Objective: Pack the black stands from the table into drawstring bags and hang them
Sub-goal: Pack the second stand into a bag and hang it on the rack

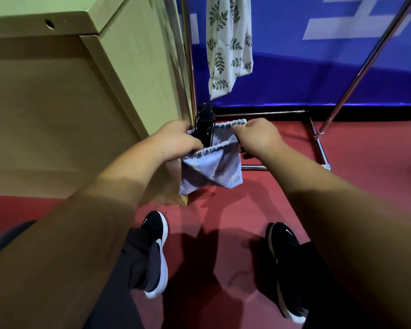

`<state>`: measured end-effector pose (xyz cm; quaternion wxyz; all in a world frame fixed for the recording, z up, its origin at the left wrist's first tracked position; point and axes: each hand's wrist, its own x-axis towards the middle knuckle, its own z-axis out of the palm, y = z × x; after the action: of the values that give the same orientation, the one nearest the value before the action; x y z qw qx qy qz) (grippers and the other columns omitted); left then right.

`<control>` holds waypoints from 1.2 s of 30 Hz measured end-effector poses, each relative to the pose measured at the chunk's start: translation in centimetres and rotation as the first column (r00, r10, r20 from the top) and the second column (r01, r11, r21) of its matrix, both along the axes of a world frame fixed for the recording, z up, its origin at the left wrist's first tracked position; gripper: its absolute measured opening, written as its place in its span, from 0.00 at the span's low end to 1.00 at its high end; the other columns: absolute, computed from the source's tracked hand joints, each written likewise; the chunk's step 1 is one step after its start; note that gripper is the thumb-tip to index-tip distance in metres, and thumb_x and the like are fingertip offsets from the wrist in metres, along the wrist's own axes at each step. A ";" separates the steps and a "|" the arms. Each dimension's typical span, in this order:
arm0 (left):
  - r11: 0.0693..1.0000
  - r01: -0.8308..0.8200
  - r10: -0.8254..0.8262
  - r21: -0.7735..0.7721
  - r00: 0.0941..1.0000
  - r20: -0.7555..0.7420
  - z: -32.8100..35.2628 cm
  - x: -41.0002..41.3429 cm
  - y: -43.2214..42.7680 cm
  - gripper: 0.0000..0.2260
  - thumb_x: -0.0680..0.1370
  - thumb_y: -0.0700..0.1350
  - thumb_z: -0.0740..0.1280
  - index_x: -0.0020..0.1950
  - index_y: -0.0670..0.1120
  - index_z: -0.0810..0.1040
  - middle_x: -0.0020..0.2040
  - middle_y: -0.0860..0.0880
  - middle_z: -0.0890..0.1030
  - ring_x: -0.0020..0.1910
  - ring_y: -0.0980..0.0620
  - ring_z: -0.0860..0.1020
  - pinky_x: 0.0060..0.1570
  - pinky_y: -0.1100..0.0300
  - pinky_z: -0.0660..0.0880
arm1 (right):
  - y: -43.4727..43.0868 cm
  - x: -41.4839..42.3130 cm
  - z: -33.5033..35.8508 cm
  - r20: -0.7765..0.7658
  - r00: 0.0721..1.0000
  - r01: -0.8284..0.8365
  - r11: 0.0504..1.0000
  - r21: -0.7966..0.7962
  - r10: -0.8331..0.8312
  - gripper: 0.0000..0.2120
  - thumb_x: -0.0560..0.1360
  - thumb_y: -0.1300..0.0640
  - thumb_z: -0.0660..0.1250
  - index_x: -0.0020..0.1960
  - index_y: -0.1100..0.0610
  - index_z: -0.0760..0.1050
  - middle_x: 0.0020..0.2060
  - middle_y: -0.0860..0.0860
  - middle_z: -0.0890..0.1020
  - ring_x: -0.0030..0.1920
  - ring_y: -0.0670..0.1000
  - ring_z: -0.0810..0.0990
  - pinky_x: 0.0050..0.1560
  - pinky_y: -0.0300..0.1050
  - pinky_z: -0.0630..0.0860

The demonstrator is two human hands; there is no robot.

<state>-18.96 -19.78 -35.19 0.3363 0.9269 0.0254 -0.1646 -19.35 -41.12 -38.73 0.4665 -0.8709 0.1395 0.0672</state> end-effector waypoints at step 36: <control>0.928 0.001 0.016 -0.372 0.999 0.041 0.5 0.1 1.1 0.15 0.85 0.46 0.68 0.52 0.33 0.82 0.28 0.46 0.72 0.34 0.45 0.78 0.40 0.55 0.85 | 0.8 -1.9 0.4 -0.043 0.957 -0.229 0.842 0.489 0.286 0.15 0.81 0.45 0.73 0.44 0.56 0.79 0.37 0.56 0.76 0.40 0.54 0.74 0.40 0.46 0.75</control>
<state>-18.89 -18.66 -34.73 0.5066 0.8498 -0.0100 -0.1450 -21.29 -40.30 -38.35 0.6452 -0.7338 0.0266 0.2113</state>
